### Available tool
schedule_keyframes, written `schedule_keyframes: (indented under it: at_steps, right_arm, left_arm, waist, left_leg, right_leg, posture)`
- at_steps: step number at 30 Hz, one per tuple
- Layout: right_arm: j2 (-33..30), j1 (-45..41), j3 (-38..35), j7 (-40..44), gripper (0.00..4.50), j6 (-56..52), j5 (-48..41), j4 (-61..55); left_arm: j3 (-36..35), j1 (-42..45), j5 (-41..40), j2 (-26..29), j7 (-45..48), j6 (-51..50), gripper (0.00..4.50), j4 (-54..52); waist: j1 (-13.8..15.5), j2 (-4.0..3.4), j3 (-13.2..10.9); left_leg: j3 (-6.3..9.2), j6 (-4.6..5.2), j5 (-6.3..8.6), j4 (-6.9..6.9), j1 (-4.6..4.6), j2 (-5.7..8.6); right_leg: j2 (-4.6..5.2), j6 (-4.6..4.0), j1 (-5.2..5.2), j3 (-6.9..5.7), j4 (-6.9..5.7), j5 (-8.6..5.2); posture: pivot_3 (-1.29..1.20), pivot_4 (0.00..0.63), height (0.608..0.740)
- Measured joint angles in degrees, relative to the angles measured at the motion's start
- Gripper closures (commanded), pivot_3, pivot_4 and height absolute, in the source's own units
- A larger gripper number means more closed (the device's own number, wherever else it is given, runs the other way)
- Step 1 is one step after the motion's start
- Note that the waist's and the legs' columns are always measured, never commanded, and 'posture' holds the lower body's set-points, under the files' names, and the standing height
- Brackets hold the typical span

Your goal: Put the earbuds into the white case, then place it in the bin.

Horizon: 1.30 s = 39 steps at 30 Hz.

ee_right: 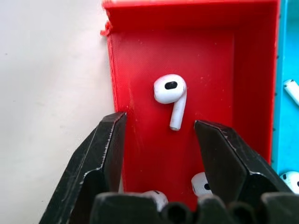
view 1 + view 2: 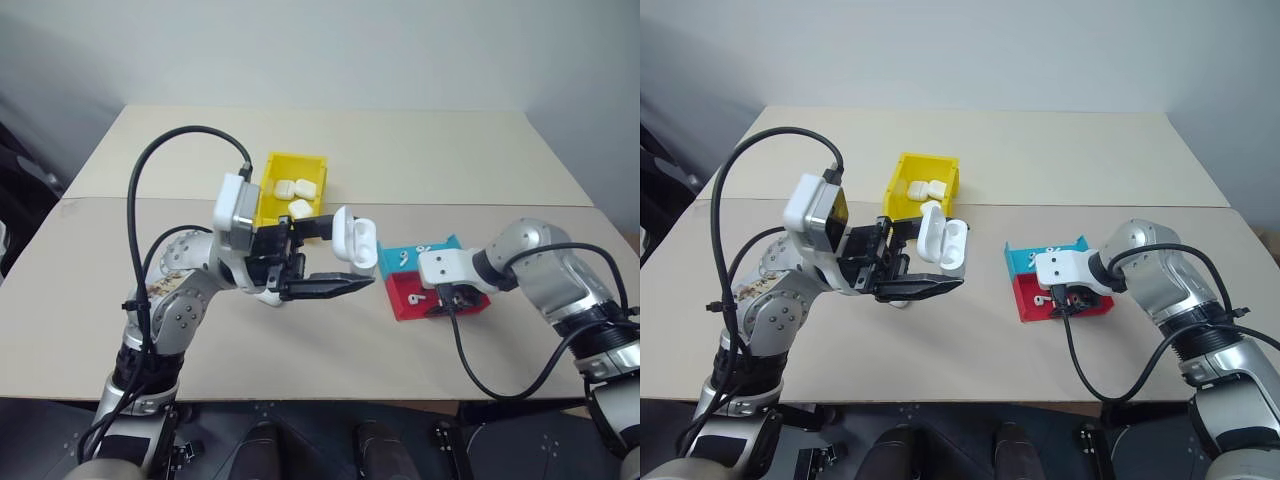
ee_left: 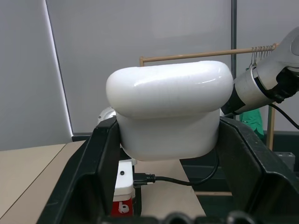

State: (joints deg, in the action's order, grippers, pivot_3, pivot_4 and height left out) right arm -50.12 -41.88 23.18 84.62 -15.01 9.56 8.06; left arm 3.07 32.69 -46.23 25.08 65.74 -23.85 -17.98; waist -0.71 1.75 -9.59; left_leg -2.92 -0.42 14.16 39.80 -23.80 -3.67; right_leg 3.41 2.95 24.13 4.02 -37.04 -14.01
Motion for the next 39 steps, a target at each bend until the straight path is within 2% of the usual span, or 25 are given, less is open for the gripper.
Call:
schedule_keyframes:
  at_steps: [36, 39]
  right_arm:
    - [3.40, -2.49, 1.06, -0.84, 1.58, 0.18, 0.70, 4.09]
    - [3.42, -2.49, 1.17, -0.76, 2.15, 0.29, 0.84, 4.38]
  left_arm:
    - [-0.05, -0.28, 0.15, 0.63, -1.28, -0.04, 1.71, -0.25]
    - [-0.05, -0.35, 0.15, 0.63, -1.40, -0.04, 1.71, -0.40]
  waist:
    - [-0.01, 0.00, 0.00]
    - [-0.01, 0.00, 0.00]
  left_leg:
    - [-0.01, 0.00, 0.00, 0.00, -0.01, 0.00]
    - [-0.01, 0.00, 0.00, 0.00, -0.01, 0.00]
  right_leg:
    - [0.00, 0.00, 0.01, 0.00, 0.00, 0.00]
    - [0.00, 0.00, 0.01, 0.00, 0.00, 0.00]
  posture:
    - [0.00, 0.150, 0.740]
    - [0.00, 0.150, 0.740]
